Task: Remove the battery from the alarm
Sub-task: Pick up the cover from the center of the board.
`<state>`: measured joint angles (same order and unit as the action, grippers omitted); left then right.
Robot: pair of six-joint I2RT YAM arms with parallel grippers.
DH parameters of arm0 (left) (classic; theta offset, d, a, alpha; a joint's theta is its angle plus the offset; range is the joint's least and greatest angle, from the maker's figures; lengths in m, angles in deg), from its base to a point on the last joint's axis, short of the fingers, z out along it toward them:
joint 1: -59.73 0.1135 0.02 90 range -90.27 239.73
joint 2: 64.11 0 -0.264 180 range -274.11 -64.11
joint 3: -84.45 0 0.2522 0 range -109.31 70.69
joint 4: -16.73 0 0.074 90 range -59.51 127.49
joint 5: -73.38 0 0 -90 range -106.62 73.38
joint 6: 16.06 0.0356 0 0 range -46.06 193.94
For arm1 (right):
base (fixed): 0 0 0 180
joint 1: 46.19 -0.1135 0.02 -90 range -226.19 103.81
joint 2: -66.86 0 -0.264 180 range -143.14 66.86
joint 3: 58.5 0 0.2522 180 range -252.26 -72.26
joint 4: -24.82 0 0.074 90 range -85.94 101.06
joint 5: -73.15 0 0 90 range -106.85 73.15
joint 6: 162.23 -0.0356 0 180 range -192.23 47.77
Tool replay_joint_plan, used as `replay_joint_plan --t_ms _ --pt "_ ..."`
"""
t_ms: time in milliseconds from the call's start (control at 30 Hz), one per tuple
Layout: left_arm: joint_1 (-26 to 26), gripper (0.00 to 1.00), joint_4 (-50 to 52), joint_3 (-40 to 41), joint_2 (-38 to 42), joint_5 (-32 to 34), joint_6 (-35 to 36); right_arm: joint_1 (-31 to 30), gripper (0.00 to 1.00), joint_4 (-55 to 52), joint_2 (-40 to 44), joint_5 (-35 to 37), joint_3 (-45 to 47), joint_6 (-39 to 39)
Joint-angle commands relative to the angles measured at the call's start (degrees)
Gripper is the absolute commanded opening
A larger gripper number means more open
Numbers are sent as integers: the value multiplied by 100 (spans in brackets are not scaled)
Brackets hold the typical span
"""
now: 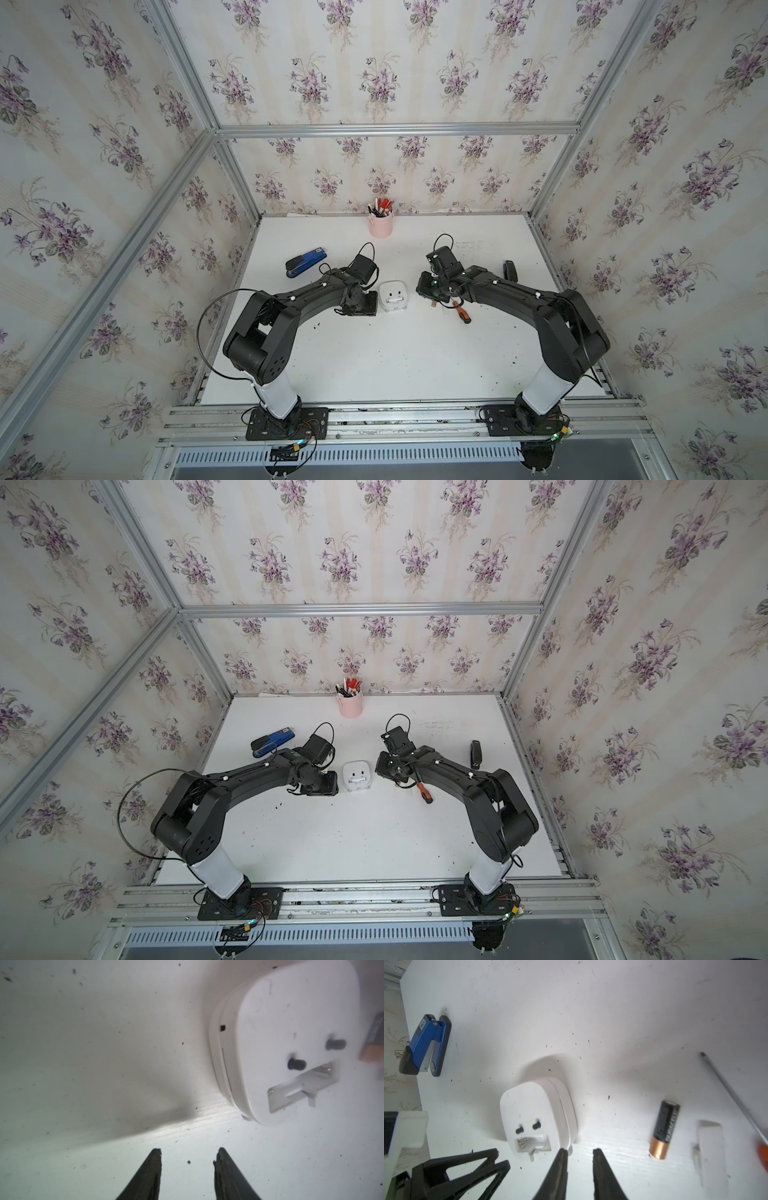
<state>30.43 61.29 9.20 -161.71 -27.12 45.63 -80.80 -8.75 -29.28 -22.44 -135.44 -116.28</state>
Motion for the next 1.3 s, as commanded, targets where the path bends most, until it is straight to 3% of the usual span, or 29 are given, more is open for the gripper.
replay_joint_plan --t_ms 0,167,333,667,1267 --pt "3 51 134 -43 211 -74 179 78 36 -1353 395 543 87 211" --pt "-5 53 70 7 366 -250 219 297 37 -1732 732 675 417 423" --pt "-2 53 56 74 361 -285 239 524 30 -1918 199 730 82 919" --pt "-6 53 -53 249 337 -299 186 508 27 -1981 -630 651 -617 1182" --pt "21 52 -193 456 301 -268 150 420 25 -2279 -1121 749 -952 1369"
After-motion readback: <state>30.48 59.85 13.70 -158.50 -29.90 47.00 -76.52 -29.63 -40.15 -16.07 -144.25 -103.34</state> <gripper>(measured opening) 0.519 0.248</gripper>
